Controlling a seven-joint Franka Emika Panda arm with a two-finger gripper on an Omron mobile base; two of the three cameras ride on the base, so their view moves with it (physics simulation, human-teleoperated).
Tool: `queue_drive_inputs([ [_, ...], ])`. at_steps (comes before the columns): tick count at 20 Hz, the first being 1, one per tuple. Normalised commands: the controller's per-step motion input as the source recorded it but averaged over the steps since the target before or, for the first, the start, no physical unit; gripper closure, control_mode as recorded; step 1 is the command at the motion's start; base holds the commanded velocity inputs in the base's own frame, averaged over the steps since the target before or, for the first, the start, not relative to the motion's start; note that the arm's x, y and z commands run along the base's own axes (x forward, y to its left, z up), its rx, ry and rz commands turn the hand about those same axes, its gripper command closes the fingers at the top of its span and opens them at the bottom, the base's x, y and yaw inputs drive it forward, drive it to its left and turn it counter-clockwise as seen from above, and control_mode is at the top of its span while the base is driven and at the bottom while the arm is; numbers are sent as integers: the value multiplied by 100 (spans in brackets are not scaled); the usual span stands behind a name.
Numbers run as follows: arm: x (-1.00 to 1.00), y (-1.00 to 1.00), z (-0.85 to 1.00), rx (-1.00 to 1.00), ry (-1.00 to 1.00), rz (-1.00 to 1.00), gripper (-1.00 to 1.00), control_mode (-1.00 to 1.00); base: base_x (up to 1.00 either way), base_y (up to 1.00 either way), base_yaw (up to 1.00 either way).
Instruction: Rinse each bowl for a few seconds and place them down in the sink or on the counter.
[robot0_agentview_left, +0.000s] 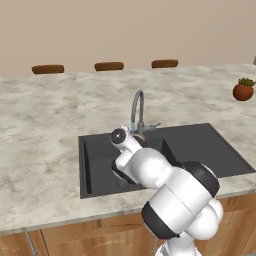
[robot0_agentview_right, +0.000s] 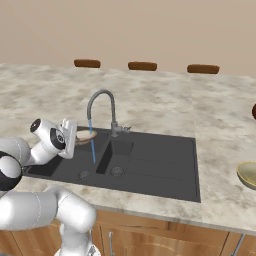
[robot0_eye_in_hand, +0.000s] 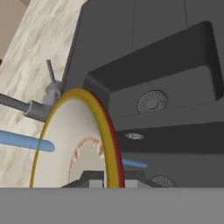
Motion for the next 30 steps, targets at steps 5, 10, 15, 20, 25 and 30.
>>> queue_drive_inputs([
  [5, 20, -3, -13, 0, 0, -1, 100, -100, 0, 0, 0],
  [10, -5, 0, -1, 0, 0, -2, 100, -100, 0, 0, 0],
  [15, -23, 0, 7, 0, -4, -2, 100, -100, 0, 0, 0],
  [20, -19, 3, 15, 0, -3, 0, 100, -100, 0, 0, 0],
  [25, -21, 13, 18, 1, -1, 1, 100, -100, 0, 0, 0],
  [30, -23, 21, 14, 4, 0, 8, 100, -100, 0, 0, 0],
])
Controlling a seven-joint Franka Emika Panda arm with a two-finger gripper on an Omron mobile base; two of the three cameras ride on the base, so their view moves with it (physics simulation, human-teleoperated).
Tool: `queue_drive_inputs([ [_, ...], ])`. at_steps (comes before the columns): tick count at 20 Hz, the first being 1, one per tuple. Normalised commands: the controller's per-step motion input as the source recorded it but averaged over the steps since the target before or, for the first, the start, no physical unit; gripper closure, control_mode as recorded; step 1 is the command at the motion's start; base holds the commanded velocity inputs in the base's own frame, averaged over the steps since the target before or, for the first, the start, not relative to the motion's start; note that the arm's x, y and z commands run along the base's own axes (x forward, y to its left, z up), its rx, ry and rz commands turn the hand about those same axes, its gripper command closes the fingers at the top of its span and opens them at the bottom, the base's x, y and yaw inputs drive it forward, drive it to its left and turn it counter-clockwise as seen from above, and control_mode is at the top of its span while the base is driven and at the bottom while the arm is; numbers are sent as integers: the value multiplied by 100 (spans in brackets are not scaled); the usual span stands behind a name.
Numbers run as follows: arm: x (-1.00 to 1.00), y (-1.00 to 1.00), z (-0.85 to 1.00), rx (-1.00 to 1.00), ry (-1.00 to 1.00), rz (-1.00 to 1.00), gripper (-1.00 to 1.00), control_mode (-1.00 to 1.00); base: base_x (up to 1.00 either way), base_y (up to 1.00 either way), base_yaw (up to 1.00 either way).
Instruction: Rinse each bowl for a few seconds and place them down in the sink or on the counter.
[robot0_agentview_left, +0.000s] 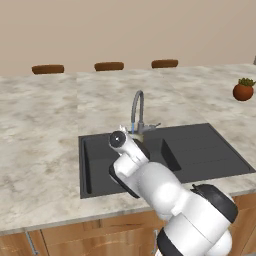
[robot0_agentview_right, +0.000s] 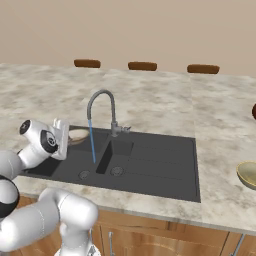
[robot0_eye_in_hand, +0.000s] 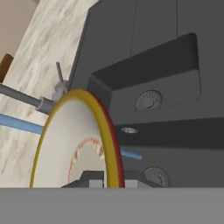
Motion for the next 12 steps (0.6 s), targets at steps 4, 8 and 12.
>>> queue_drive_inputs([
  [4, -16, 29, 12, 1, 0, 9, 100, -100, 0, 0, 0],
  [8, -7, 21, 14, 0, 1, 8, 100, -100, 0, 0, 0],
  [12, -10, 23, 12, -4, 0, 8, 100, -100, 0, 0, 0],
])
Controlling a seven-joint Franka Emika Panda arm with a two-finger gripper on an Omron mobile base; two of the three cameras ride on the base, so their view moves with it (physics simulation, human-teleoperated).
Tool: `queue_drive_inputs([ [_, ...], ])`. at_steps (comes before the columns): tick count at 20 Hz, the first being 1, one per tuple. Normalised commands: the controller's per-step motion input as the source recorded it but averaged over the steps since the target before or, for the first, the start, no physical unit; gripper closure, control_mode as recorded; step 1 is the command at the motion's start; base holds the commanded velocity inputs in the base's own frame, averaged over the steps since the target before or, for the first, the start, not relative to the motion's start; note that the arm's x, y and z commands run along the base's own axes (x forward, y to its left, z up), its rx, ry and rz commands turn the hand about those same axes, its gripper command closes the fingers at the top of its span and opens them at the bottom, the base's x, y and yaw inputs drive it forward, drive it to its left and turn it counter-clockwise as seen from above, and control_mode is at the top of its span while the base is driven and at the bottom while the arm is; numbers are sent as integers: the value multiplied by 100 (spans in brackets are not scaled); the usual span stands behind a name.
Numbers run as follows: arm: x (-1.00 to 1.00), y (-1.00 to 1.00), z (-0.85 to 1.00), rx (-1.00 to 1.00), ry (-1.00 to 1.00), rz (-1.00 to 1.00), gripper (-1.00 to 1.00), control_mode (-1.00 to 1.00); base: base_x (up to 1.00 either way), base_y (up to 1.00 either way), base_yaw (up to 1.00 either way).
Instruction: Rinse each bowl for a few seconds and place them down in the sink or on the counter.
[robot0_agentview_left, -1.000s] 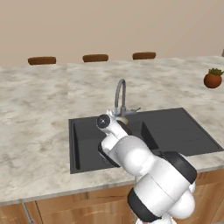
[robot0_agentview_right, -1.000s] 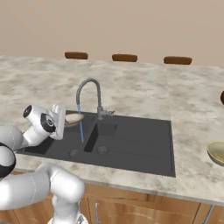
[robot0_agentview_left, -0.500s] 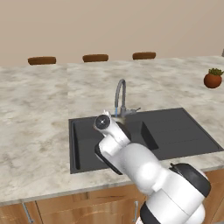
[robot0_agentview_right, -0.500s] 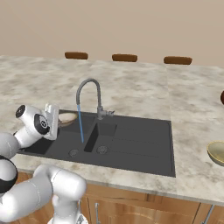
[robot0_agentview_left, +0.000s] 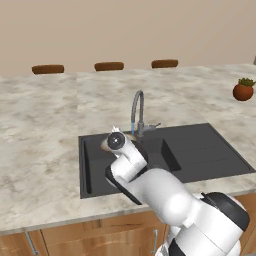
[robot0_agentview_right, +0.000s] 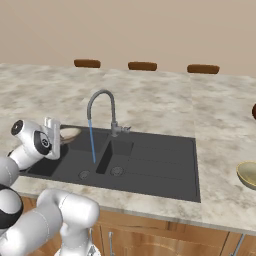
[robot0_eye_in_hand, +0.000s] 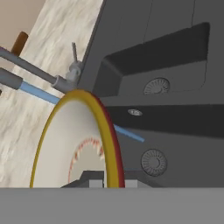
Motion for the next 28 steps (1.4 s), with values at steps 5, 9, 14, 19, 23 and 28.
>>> queue_drive_inputs([
  [5, -8, 30, 6, -4, 0, 9, 100, -100, 0, 0, 0],
  [9, -7, 35, 3, -1, 3, 8, 100, -100, 0, 0, 0],
  [14, -1, 39, 6, 0, 7, 9, 100, -100, 0, 0, 0],
  [19, 0, 43, 3, 0, 11, 8, 100, -100, 0, 0, 0],
  [23, 4, 45, 0, -2, 7, 1, 100, -100, 0, 0, 0],
  [28, 3, 41, 0, -2, 3, 0, 100, -100, 0, 0, 0],
])
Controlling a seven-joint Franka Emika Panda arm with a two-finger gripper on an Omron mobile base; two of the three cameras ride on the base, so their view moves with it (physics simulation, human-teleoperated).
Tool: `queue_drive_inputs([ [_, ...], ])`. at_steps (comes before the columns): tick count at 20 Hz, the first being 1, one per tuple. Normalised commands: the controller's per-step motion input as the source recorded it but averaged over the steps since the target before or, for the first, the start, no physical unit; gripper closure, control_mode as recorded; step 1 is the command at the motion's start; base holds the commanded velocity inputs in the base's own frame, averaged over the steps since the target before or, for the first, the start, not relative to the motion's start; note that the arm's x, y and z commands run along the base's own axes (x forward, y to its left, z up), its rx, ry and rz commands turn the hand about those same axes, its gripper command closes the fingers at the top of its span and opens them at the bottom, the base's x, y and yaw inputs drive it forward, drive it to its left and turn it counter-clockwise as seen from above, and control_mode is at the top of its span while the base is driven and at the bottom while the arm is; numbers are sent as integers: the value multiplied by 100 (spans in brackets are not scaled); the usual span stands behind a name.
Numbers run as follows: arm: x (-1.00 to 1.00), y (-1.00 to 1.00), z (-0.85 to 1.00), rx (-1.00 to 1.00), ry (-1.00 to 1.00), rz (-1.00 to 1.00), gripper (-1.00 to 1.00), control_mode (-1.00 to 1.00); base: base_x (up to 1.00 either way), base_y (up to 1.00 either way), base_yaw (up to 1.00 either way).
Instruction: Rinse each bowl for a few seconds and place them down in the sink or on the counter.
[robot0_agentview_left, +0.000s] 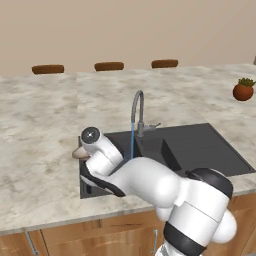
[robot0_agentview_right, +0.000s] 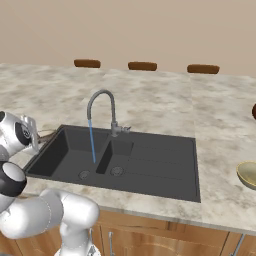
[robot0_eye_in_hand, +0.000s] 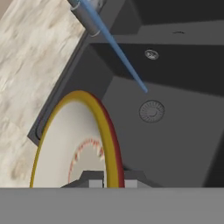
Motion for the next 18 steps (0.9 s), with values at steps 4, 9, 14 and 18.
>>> queue_drive_inputs([
  [4, 3, 39, -2, -2, 1, 0, 100, -100, 0, 0, 0],
  [9, 5, 38, -3, -1, 0, 0, 100, -100, 0, 0, 0],
  [14, 3, 33, -3, 0, 0, 0, 100, -100, 0, 0, 0],
  [18, 3, 33, -8, 0, 4, 0, 100, -100, 0, 0, 0],
])
